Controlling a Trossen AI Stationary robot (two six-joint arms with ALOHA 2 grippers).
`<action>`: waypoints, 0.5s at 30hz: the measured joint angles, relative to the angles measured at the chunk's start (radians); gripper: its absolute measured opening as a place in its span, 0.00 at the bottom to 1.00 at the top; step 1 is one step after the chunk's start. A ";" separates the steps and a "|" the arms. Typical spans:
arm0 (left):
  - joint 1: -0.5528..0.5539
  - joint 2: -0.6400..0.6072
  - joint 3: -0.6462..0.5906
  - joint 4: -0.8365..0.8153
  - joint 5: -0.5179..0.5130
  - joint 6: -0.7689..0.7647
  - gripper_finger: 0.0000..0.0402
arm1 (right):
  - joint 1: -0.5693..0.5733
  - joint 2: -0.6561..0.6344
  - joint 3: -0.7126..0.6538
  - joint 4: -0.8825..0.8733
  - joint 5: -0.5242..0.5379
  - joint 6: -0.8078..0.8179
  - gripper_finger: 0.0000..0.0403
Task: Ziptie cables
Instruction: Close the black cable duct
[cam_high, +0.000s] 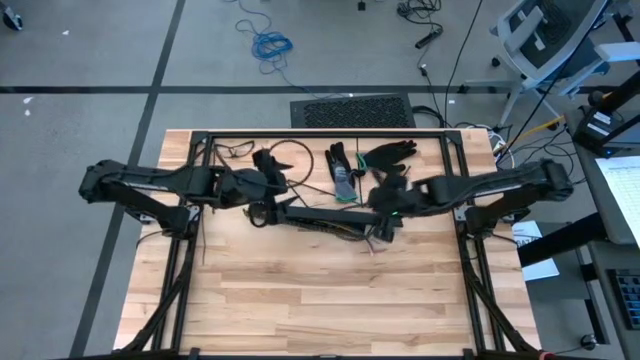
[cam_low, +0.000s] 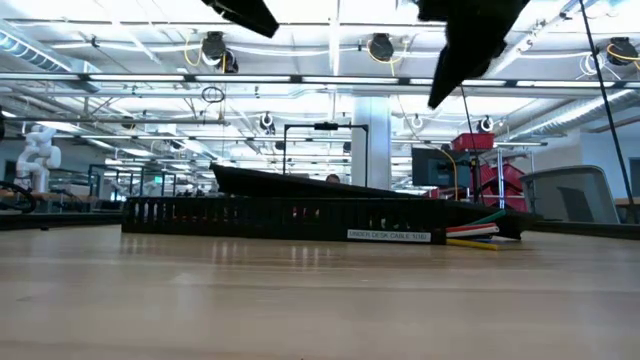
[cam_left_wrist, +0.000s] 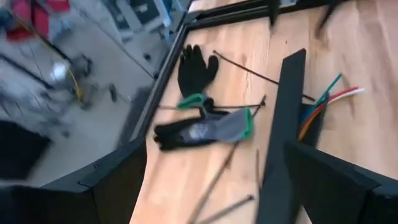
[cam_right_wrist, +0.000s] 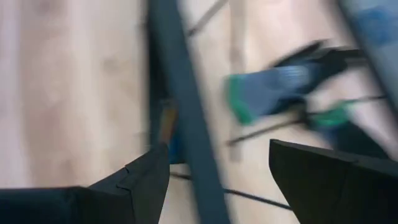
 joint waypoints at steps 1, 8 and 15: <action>0.000 -0.009 -0.004 -0.009 0.003 -0.042 0.91 | -0.001 -0.023 0.000 -0.015 0.043 0.003 0.64; 0.180 0.044 -0.020 -0.249 0.154 -0.116 0.91 | -0.047 -0.087 0.000 0.120 0.196 -0.068 0.64; 0.549 0.191 -0.023 -0.371 0.768 0.067 0.91 | -0.079 -0.080 0.001 0.209 0.199 -0.137 0.64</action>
